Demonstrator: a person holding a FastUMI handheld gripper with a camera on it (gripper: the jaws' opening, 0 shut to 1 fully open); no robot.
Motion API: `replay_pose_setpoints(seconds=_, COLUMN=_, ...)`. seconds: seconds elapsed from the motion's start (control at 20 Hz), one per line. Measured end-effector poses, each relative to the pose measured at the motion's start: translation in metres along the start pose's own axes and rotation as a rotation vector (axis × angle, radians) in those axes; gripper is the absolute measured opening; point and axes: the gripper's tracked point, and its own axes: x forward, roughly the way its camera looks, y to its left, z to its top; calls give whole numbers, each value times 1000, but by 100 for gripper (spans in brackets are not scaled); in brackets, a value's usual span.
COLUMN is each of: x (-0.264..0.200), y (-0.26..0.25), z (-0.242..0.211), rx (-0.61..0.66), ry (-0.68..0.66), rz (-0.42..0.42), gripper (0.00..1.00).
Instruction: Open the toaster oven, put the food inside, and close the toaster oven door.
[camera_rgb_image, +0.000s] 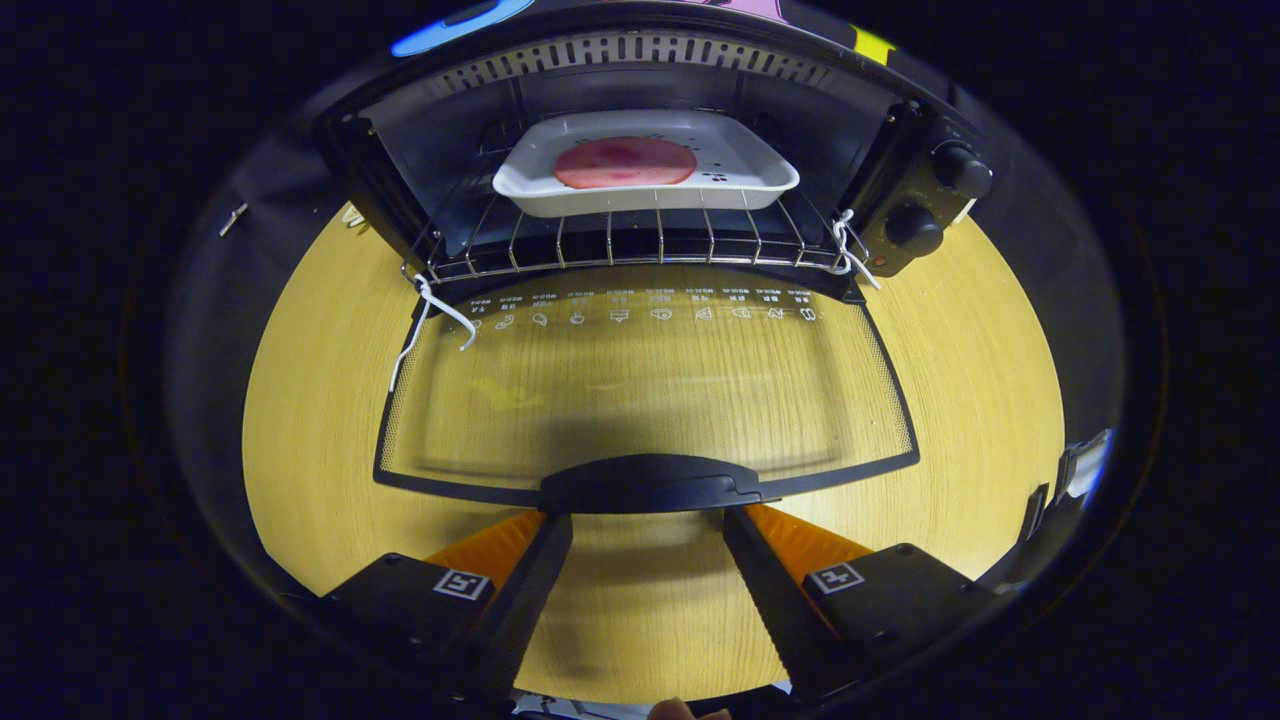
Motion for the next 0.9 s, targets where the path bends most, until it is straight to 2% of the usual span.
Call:
replay_pose_setpoints(seconds=0.55, x=-36, y=-2, z=11, rx=2, ry=-124, rz=38, gripper=100)
replay_pose_setpoints(seconds=0.9, x=-73, y=-5, z=50, rx=-34, ry=-296, rz=55, gripper=100)
